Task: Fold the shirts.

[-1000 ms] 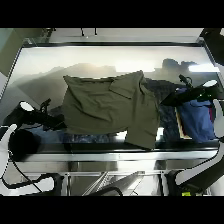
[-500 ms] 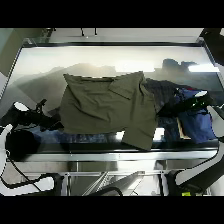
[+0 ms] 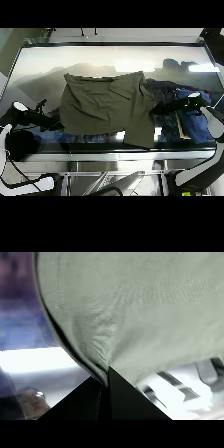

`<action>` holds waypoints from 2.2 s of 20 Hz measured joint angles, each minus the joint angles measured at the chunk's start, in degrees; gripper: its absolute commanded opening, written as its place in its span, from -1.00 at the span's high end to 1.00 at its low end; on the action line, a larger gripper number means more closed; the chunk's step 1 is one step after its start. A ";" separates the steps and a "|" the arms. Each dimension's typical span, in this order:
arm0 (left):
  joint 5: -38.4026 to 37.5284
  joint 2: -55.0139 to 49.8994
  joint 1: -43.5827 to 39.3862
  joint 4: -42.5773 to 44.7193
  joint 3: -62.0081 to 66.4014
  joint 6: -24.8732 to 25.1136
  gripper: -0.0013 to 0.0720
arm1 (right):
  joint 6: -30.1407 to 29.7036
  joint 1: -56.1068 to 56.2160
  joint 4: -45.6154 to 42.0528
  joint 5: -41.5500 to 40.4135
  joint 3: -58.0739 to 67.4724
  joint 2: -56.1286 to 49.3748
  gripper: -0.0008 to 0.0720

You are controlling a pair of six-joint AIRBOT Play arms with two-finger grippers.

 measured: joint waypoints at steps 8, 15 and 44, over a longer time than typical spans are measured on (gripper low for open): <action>-11.10 14.86 2.69 -26.93 14.36 9.62 0.92 | -2.36 -4.22 12.90 3.72 7.63 23.21 0.93; -10.93 35.87 16.96 -54.53 38.77 15.37 0.92 | -3.30 -6.49 17.29 -3.19 21.84 48.02 0.93; -5.60 1.40 -8.52 -11.96 48.17 2.95 0.92 | -16.59 0.39 23.87 -17.38 7.82 30.08 0.93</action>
